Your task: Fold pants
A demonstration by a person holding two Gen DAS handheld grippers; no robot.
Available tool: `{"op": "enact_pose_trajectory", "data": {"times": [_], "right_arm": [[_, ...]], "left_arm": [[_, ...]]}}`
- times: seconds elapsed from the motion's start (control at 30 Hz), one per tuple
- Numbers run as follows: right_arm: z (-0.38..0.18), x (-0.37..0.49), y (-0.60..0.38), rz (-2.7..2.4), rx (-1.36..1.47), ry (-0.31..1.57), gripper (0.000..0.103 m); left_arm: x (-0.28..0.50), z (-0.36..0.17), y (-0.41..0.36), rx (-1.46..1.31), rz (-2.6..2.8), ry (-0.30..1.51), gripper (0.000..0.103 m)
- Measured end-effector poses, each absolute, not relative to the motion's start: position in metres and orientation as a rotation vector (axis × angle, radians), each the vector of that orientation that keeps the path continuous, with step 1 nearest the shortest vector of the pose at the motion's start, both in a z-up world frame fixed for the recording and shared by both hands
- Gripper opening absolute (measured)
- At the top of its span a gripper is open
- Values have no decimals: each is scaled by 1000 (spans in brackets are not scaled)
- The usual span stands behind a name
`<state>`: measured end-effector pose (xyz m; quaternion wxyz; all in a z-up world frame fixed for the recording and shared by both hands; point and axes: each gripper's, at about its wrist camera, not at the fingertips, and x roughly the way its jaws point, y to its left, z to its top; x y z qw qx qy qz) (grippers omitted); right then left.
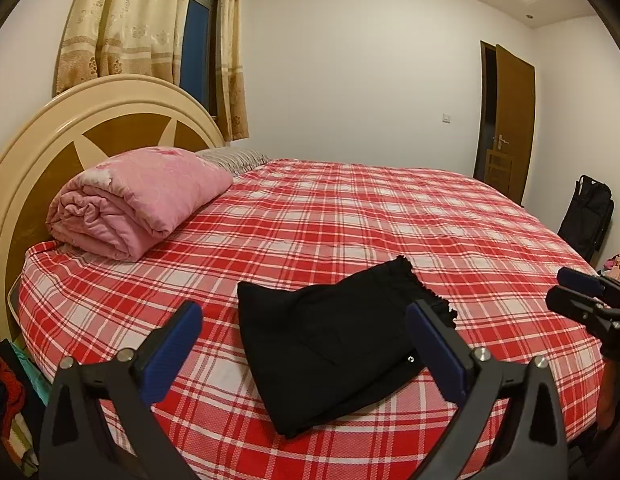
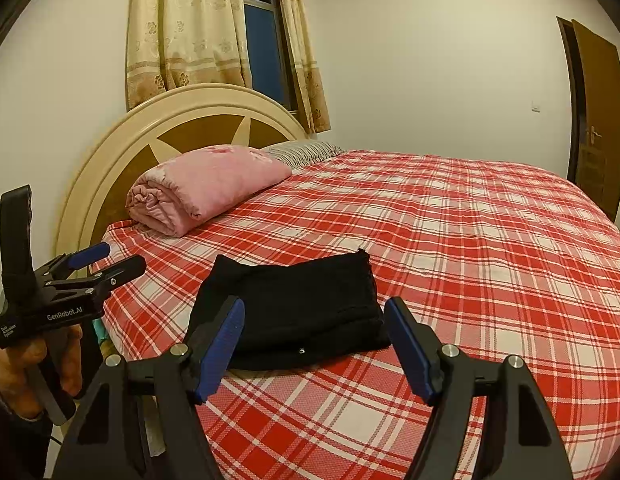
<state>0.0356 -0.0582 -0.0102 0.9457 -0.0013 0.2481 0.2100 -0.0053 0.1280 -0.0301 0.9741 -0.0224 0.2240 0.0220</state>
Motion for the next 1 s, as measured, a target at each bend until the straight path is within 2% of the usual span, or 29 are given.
{"op": "enact_pose_trajectory", "data": {"times": [1.0], "right_arm": [[-15,31,-57,427,-1,509,73]], "left_arm": [[-4,-35,126,-54,60,457,103]]}}
